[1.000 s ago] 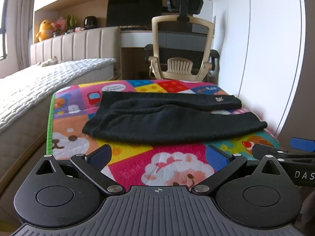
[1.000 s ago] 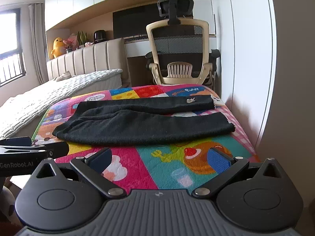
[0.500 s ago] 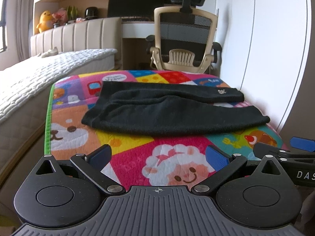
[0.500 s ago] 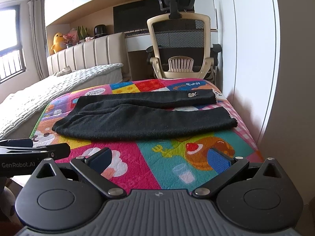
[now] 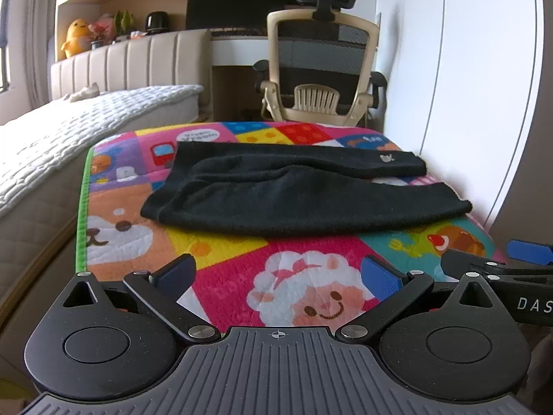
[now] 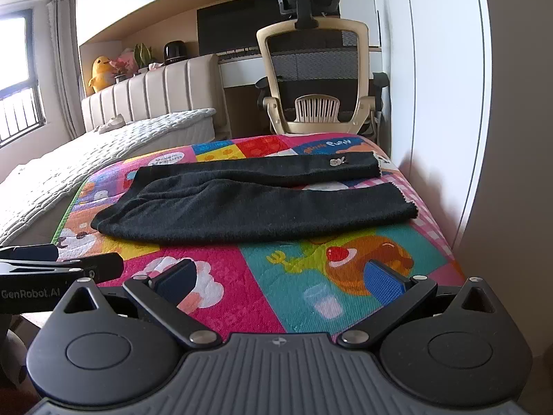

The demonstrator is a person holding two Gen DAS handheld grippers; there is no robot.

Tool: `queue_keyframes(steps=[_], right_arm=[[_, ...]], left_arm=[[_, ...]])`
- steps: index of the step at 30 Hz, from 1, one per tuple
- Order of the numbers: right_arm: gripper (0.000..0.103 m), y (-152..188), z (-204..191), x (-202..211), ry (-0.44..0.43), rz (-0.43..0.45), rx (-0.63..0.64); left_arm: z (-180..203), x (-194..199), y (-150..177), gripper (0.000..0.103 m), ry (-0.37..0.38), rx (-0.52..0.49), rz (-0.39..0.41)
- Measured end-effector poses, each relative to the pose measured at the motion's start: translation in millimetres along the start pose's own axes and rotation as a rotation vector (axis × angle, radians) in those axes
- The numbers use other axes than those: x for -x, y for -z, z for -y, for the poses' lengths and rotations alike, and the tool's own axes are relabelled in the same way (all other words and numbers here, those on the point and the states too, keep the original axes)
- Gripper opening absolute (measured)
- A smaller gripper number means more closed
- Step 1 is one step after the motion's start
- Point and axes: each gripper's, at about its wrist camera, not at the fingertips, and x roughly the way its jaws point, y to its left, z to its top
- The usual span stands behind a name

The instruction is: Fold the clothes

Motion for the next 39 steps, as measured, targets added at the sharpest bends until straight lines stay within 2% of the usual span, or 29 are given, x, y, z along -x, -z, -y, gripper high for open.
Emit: queue_keyframes(steps=[39], right_arm=[[0.103, 0.9, 1.9, -6.9, -0.004, -0.031, -0.022]], left_arm=[[1.6, -5.6, 0.7, 0.103, 0.008, 0.008, -0.035]])
